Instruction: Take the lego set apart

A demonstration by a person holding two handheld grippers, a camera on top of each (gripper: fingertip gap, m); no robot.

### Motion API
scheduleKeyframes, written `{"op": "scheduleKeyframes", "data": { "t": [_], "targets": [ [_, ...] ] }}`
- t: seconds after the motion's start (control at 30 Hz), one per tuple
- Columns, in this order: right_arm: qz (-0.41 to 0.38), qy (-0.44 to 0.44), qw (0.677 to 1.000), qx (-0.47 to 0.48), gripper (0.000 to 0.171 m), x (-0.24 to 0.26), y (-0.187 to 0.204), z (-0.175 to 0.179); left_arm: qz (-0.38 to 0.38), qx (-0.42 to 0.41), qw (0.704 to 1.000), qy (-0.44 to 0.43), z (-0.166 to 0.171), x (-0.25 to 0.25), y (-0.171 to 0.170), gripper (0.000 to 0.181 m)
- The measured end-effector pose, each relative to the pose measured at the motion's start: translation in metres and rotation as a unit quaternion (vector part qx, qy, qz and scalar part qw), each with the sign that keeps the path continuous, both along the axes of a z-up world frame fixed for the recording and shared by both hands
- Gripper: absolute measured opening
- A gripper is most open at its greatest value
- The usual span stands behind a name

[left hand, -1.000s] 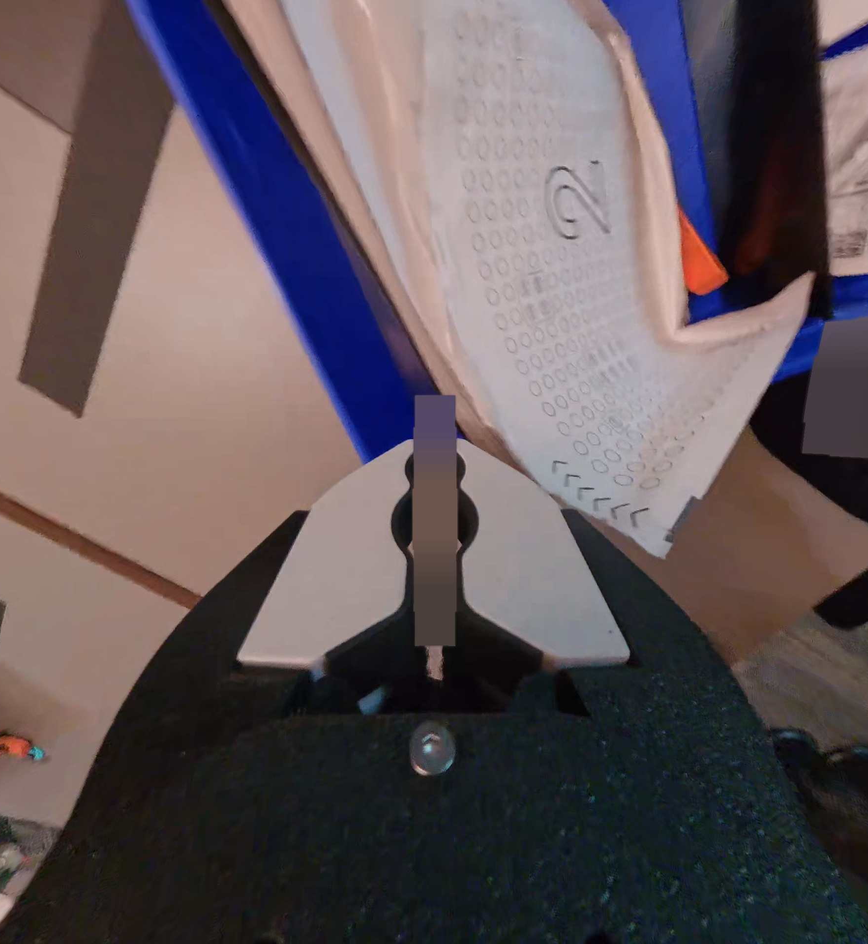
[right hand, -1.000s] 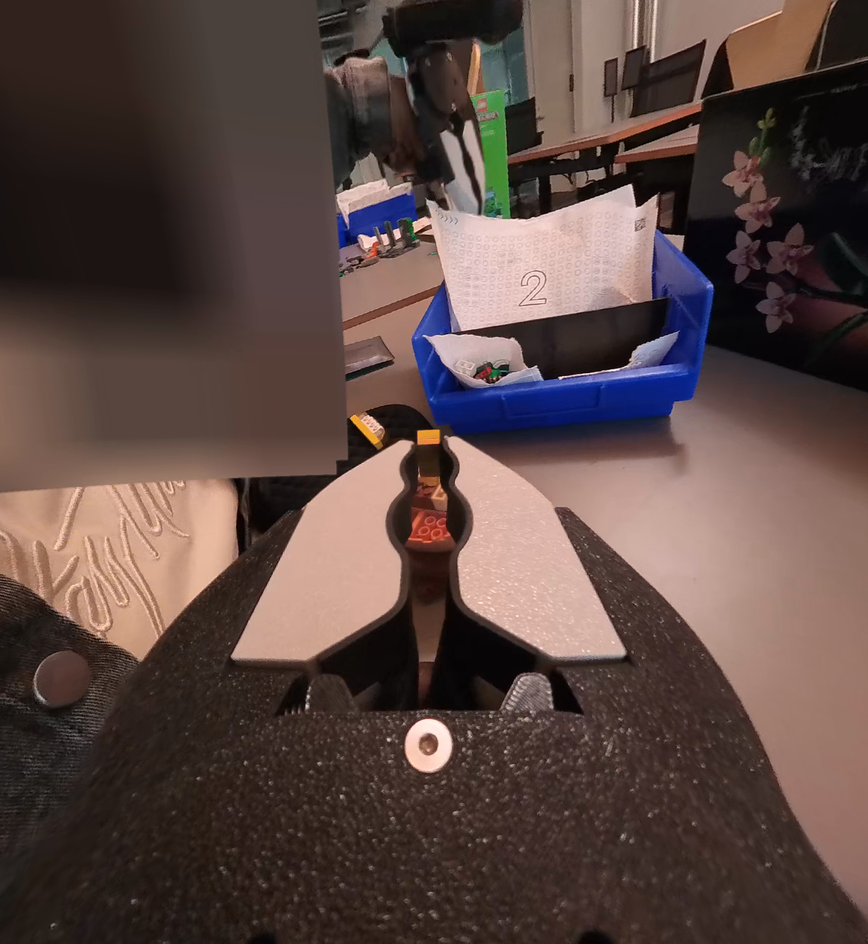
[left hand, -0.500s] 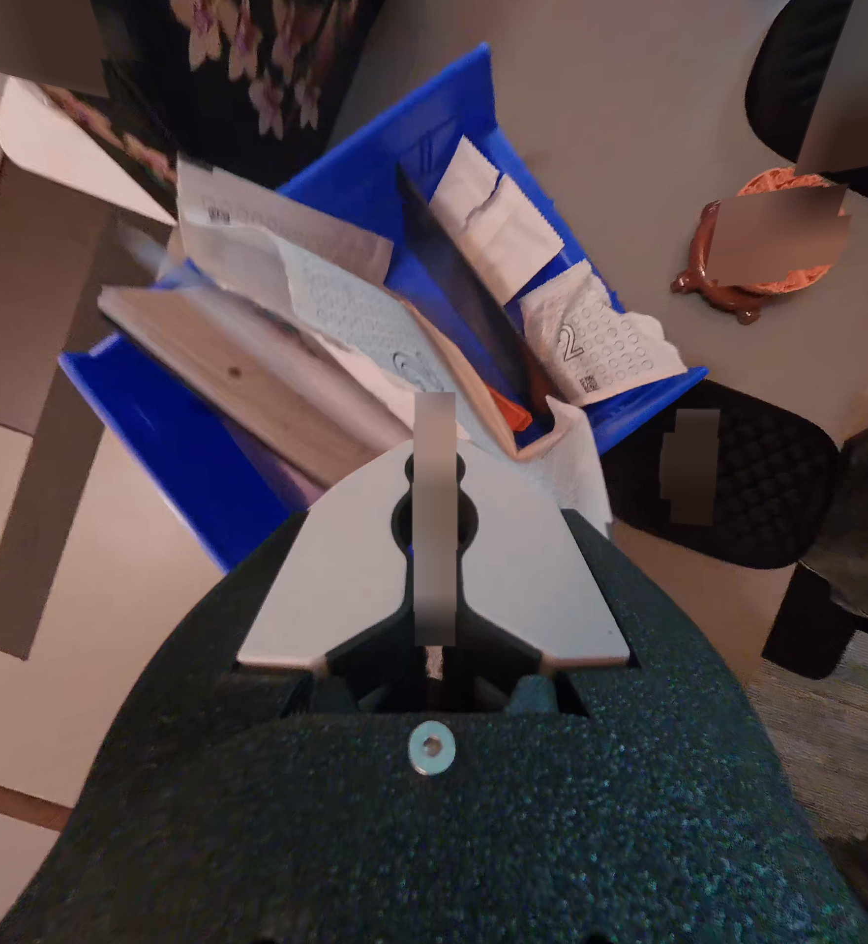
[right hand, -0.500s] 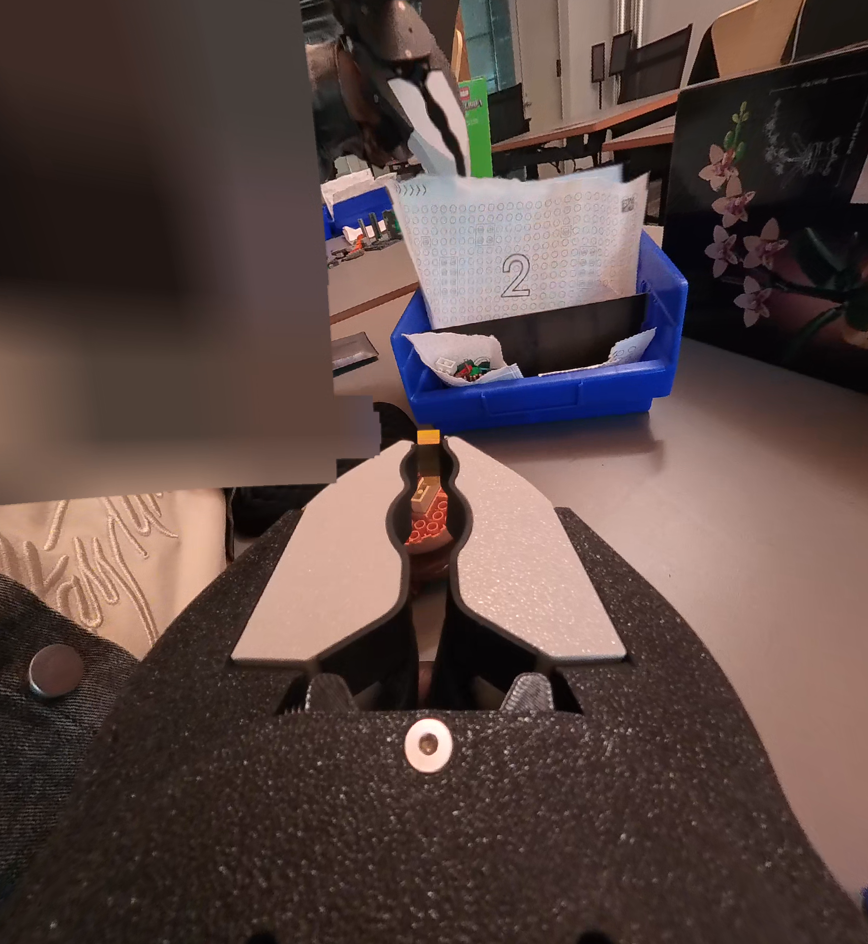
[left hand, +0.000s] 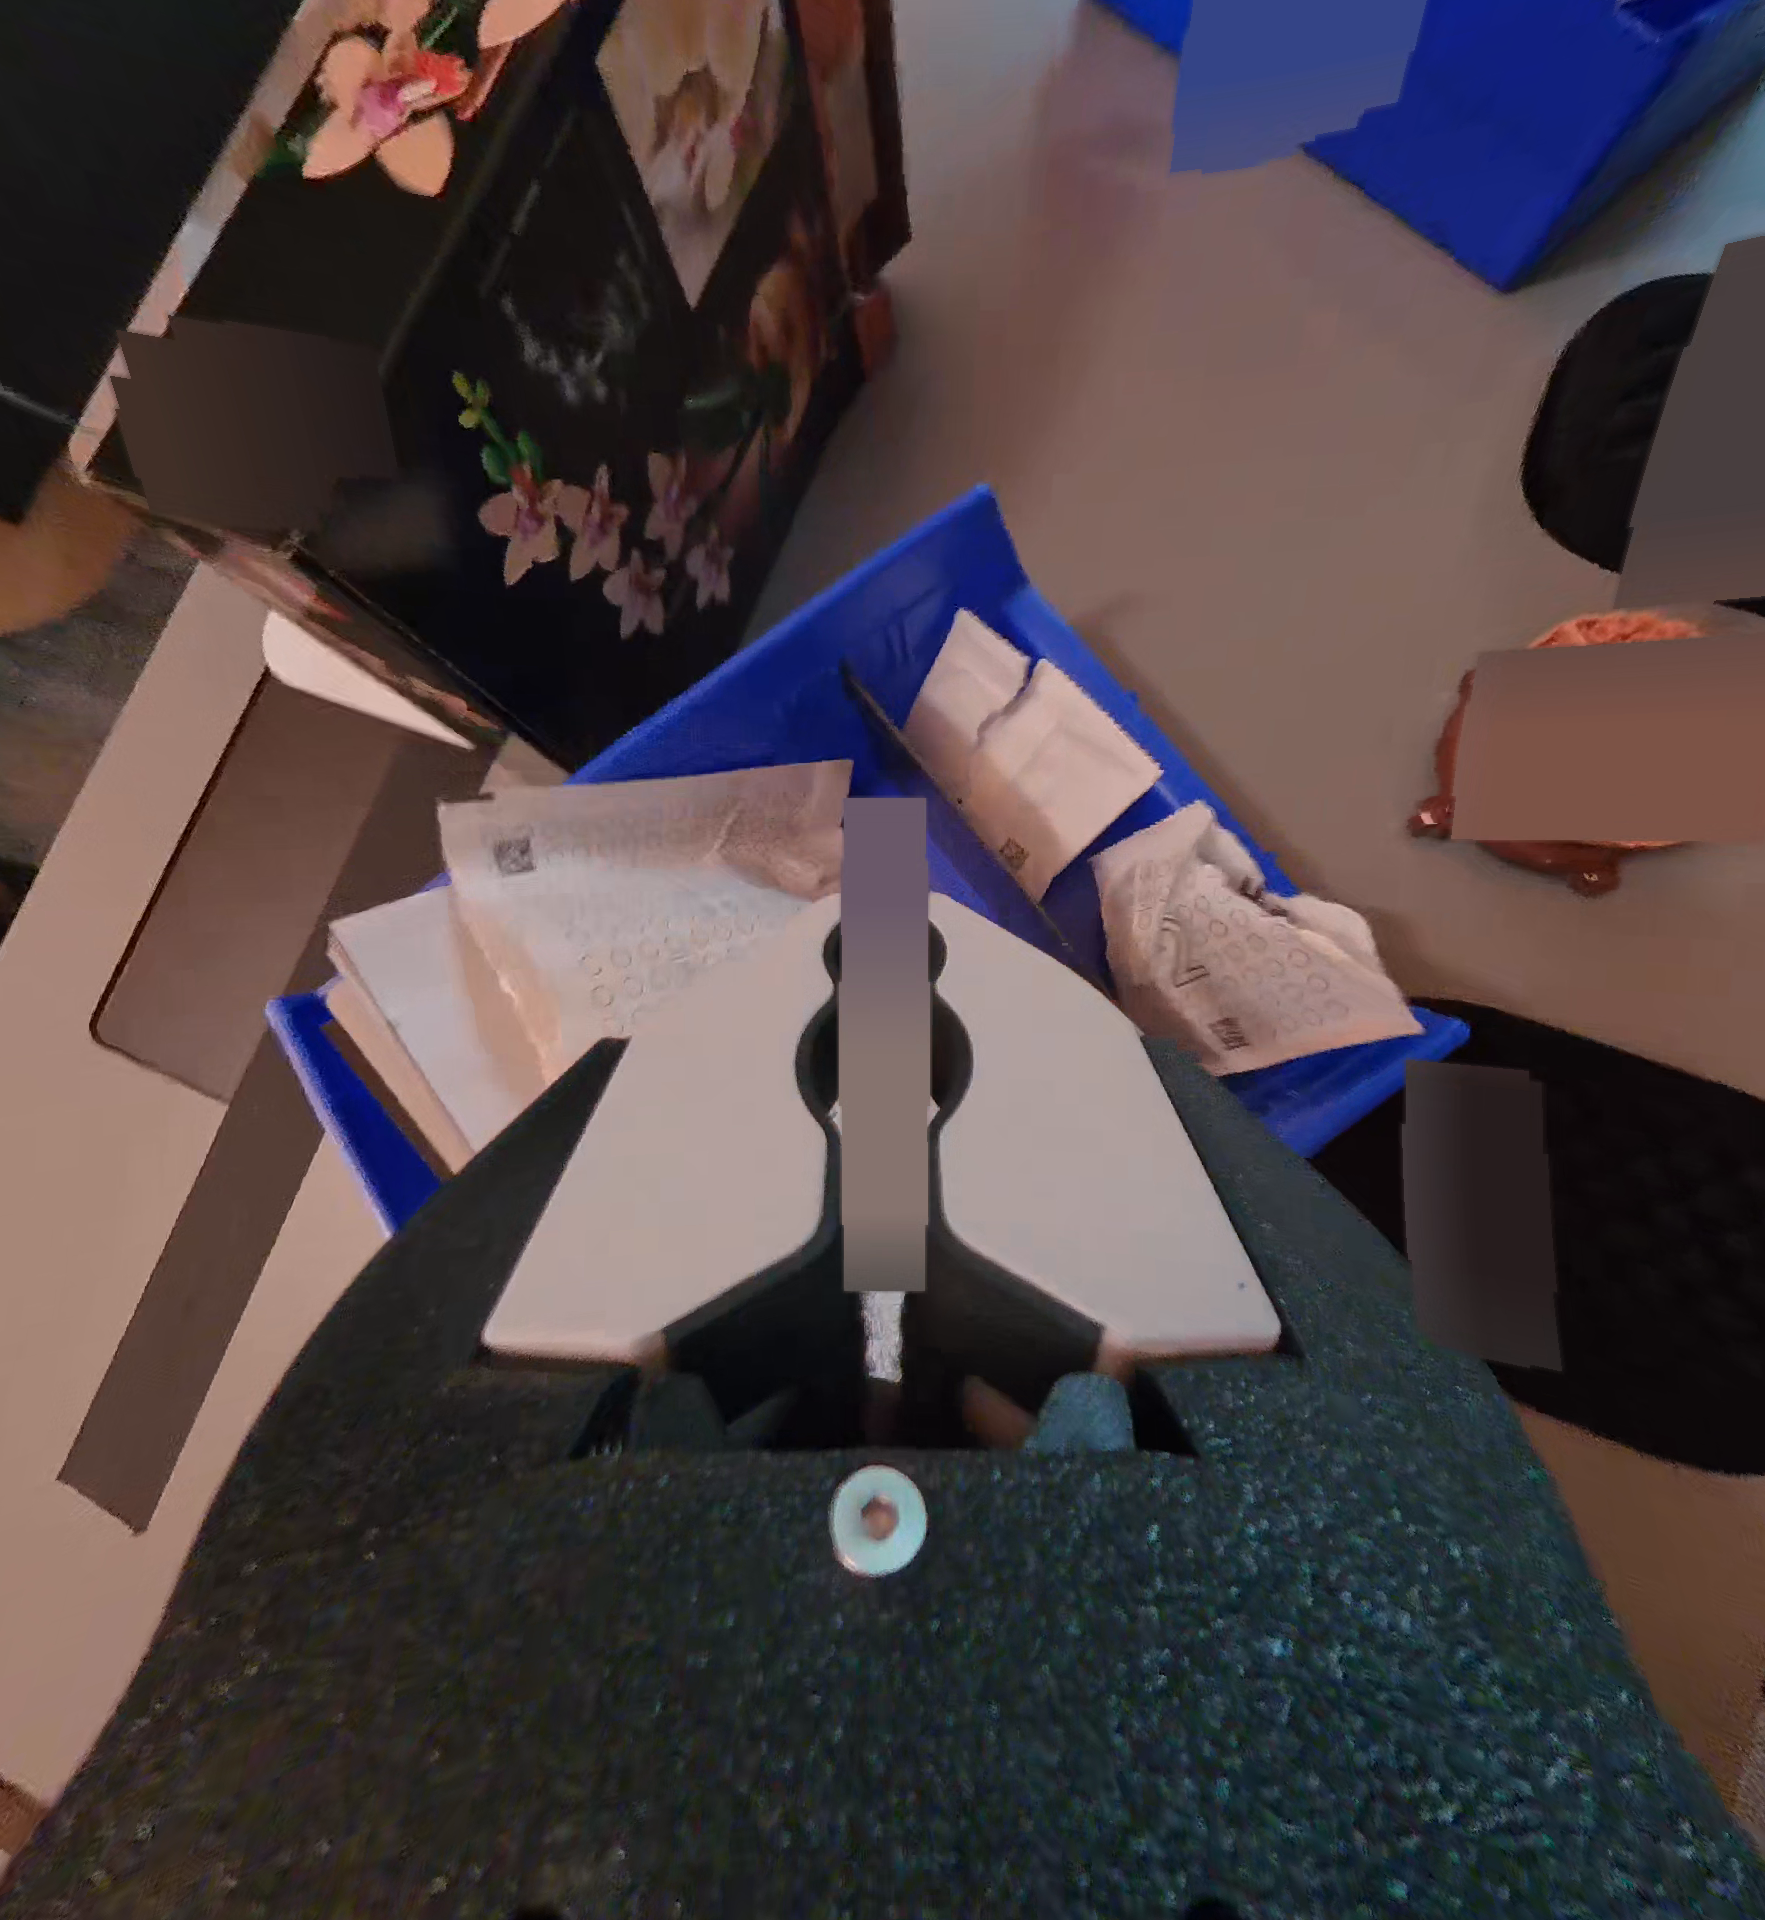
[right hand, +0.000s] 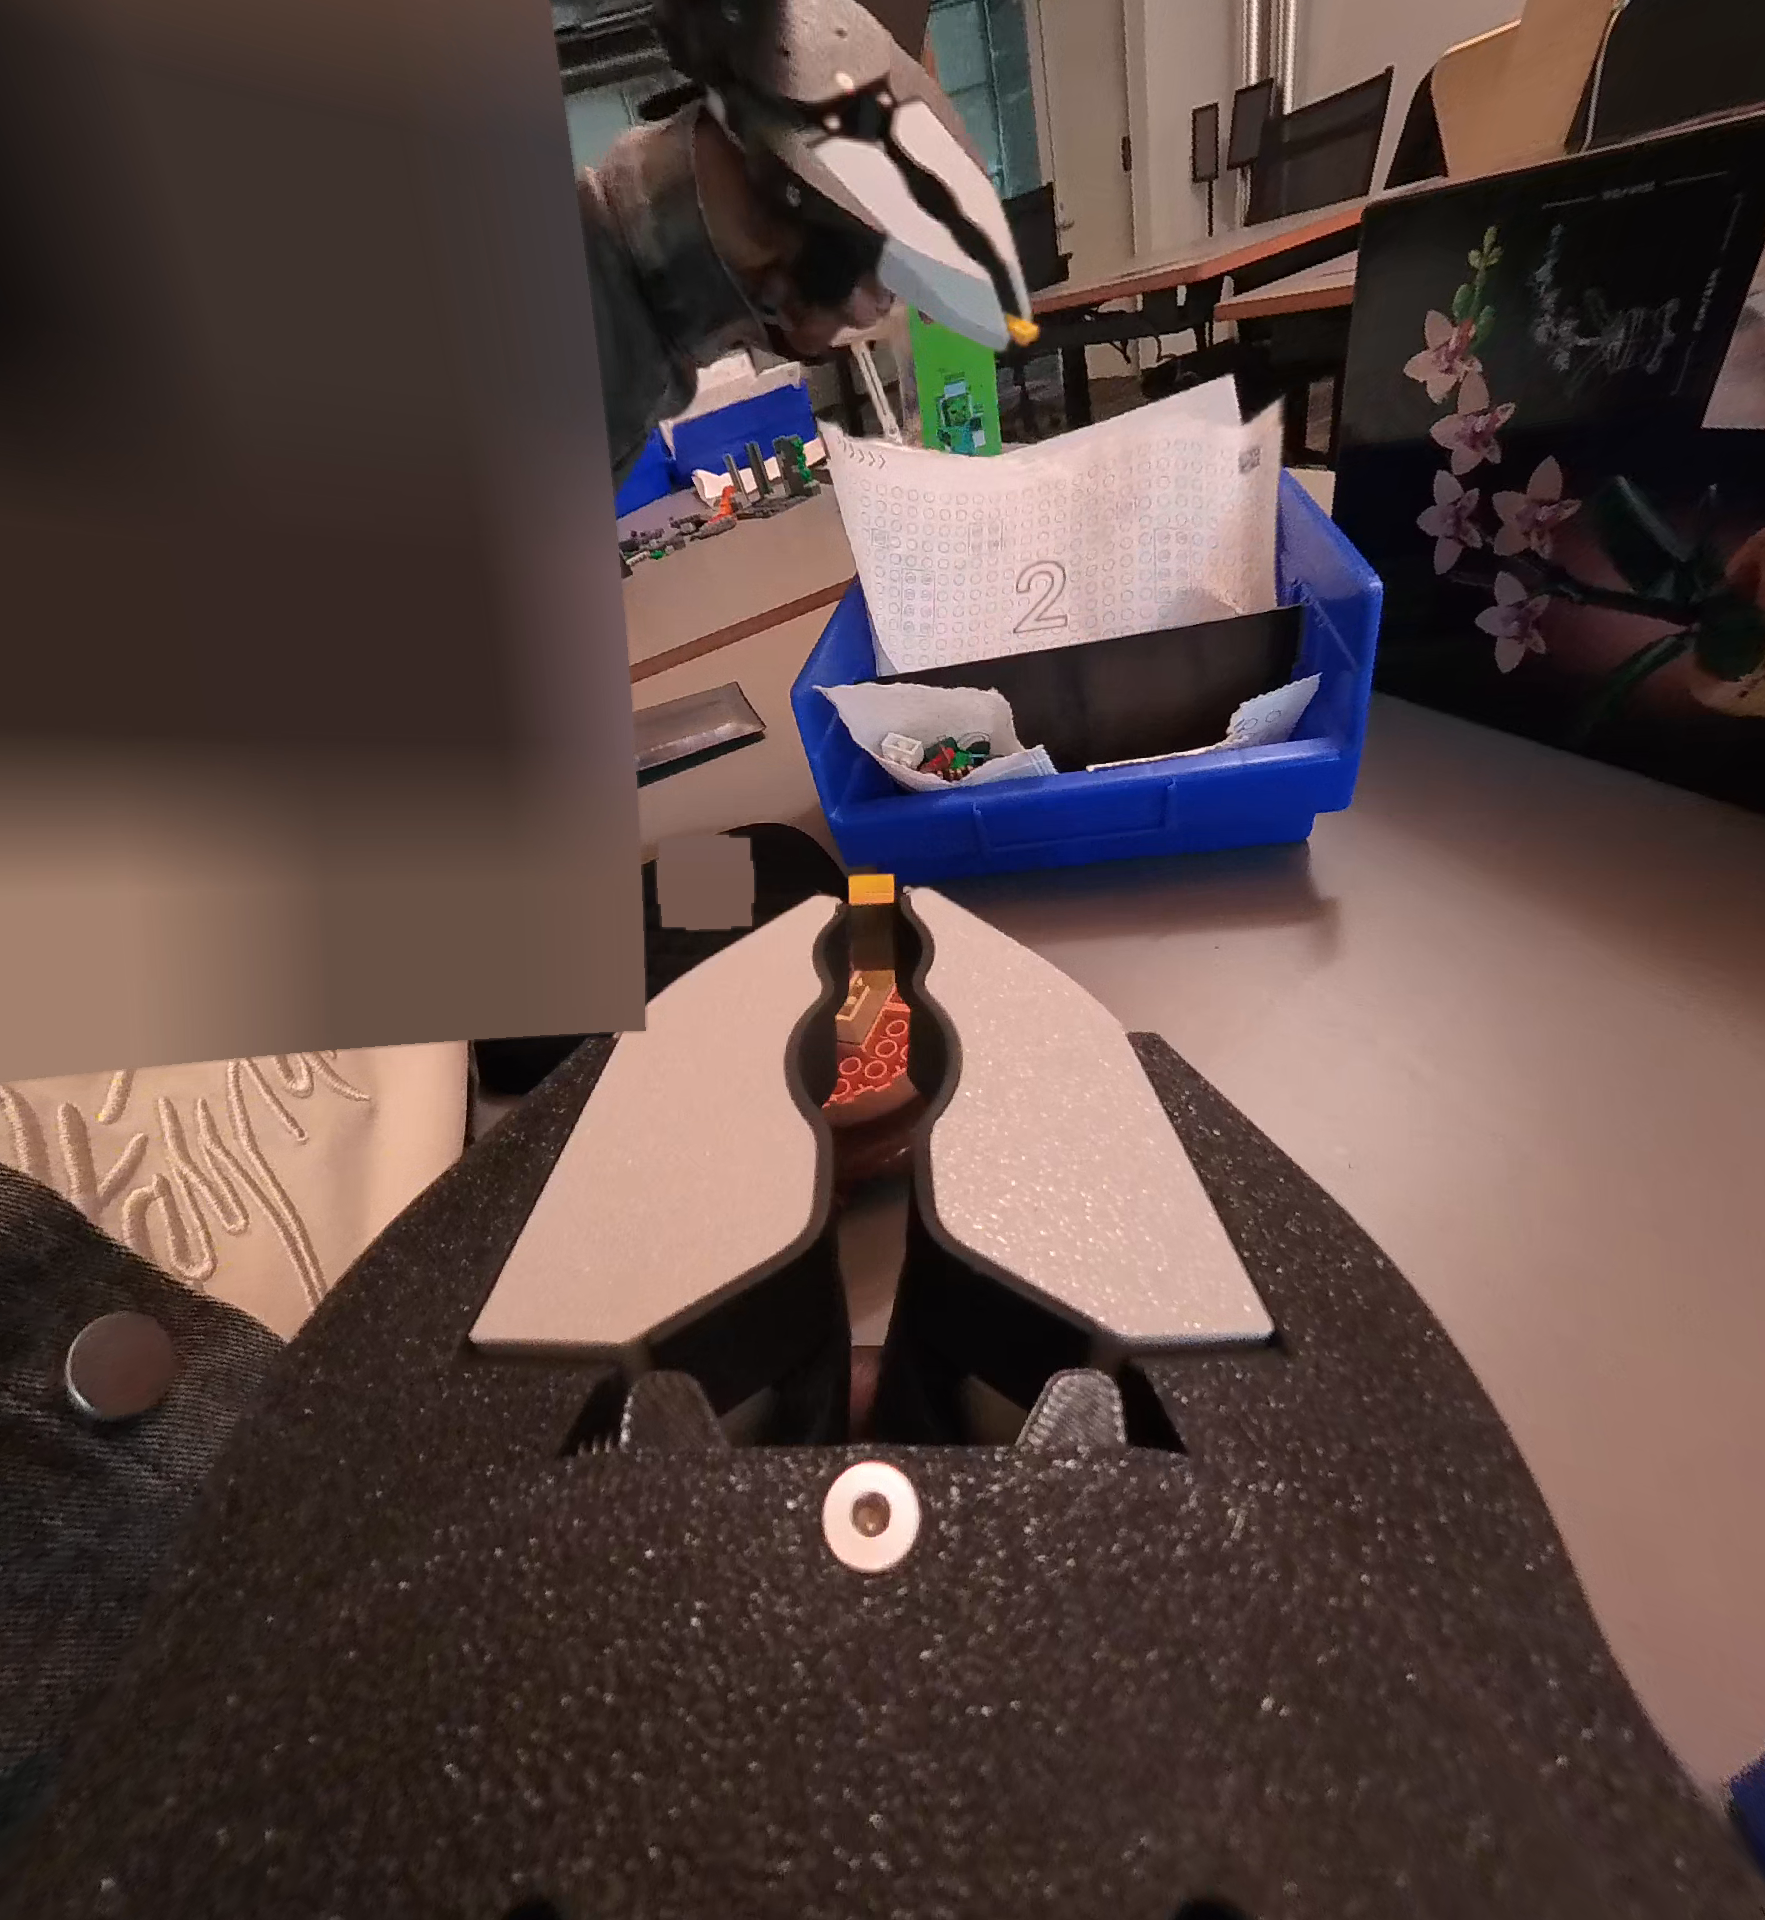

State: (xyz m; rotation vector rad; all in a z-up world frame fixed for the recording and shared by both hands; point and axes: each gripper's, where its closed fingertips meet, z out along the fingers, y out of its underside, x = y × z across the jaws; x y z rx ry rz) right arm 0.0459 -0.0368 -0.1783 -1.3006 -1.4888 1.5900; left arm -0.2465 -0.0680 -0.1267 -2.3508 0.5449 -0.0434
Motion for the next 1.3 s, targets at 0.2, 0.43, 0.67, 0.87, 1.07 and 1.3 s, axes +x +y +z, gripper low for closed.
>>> {"op": "scheduleKeyframes", "data": {
  "t": [0.2,0.43,0.67,0.87,1.07,1.3],
  "targets": [
    [0.001,0.009,1.0,0.0,0.007,0.002,-0.002,0.004,0.113,-0.006,0.987,0.11,0.002,-0.093,0.008,0.007],
    [-0.005,0.012,1.0,0.005,0.007,0.004,0.0,0.007,0.063,-0.17,0.972,0.152,-0.055,-0.106,0.014,0.007],
    [-0.015,0.014,1.0,-0.001,0.007,0.008,0.006,0.006,0.015,-0.186,0.977,0.108,-0.056,-0.086,0.023,0.008],
    [-0.011,0.018,1.0,-0.001,0.007,0.008,0.005,0.007,-0.02,-0.21,0.977,0.023,-0.057,-0.053,0.023,0.008],
    [-0.018,0.025,1.0,-0.002,0.007,0.014,0.008,0.008,-0.023,-0.255,0.958,-0.13,-0.077,-0.023,0.022,0.008],
    [-0.021,0.028,0.999,-0.001,0.007,0.019,0.009,0.008,0.021,-0.205,0.968,-0.147,-0.058,-0.037,0.031,0.02]
  ]
}}
